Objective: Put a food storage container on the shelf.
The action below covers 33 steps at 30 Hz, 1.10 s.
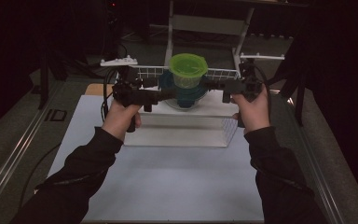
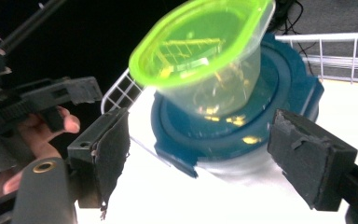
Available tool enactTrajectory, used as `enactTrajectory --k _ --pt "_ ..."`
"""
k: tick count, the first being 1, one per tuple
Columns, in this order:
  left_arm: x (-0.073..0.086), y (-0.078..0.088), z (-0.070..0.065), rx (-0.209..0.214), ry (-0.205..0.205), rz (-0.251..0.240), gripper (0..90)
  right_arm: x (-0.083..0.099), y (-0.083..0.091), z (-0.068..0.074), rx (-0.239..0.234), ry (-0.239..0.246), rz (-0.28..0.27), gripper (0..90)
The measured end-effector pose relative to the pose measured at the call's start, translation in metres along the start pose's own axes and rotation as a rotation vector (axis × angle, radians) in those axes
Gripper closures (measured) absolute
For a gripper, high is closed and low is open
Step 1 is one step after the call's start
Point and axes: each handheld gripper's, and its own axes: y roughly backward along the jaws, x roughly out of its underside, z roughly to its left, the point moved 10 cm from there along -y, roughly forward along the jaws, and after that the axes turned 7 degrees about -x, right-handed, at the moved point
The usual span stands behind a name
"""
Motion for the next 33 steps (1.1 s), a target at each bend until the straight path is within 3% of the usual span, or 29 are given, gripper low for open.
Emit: enactTrajectory --k 10,14,22,33 --pt "0.028 0.013 -0.014 0.011 -0.07 -0.02 0.2 0.041 0.004 0.006 -0.022 0.058 -0.005 20.2" --pt "0.047 0.016 -0.018 0.019 -0.092 -0.003 0.2 0.059 0.003 0.004 -0.035 0.058 -0.011 20.1" --pt "0.08 0.019 -0.026 0.052 -0.1 0.026 0.2 0.09 0.005 -0.006 -0.051 0.044 -0.026 20.2" --pt "0.118 0.026 -0.033 0.063 -0.139 0.055 0.2 0.139 0.005 -0.017 -0.042 0.048 -0.009 20.1"
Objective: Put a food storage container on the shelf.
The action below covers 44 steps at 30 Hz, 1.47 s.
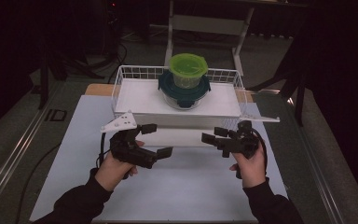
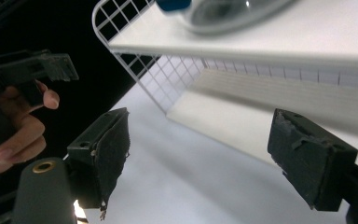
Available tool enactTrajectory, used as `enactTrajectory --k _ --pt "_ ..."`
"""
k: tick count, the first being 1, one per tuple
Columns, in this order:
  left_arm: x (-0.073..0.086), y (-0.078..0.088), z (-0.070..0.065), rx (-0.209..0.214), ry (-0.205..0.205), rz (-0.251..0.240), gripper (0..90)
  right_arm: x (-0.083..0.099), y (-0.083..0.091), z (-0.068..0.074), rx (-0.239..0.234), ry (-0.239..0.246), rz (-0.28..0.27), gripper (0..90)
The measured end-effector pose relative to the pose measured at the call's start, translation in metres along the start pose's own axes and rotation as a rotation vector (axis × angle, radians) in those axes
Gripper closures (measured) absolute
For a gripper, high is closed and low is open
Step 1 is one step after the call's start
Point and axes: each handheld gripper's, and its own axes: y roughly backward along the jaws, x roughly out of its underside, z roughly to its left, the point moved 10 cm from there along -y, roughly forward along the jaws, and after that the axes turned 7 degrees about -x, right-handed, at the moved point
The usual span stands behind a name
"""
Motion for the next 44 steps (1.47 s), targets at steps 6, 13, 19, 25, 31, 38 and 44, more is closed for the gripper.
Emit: enactTrajectory --k 6,13,19,25,31,38,44 --pt "0.022 0.0 -0.001 -0.002 0.005 0.035 0.2 0.025 -0.001 -0.007 0.011 0.002 0.016 20.0" --pt "0.048 0.0 -0.003 0.002 0.0 0.048 0.2 0.048 0.0 -0.013 0.01 -0.011 0.008 19.8" --pt "0.074 -0.004 0.003 -0.031 0.003 0.055 0.2 0.071 -0.001 -0.019 0.014 -0.004 0.017 18.6" --pt "0.092 -0.008 0.002 -0.046 -0.014 0.078 0.2 0.085 0.002 -0.025 0.008 -0.008 -0.015 18.6" --pt "0.106 -0.011 0.002 -0.05 -0.015 0.081 0.2 0.097 0.005 -0.031 0.023 -0.002 -0.008 18.6" --pt "0.113 -0.012 0.003 -0.052 -0.013 0.079 0.2 0.103 0.009 -0.036 0.041 0.011 -0.011 18.4" --pt "0.117 -0.014 -0.001 -0.038 -0.026 0.081 0.2 0.106 0.008 -0.038 0.044 0.017 -0.004 18.3"
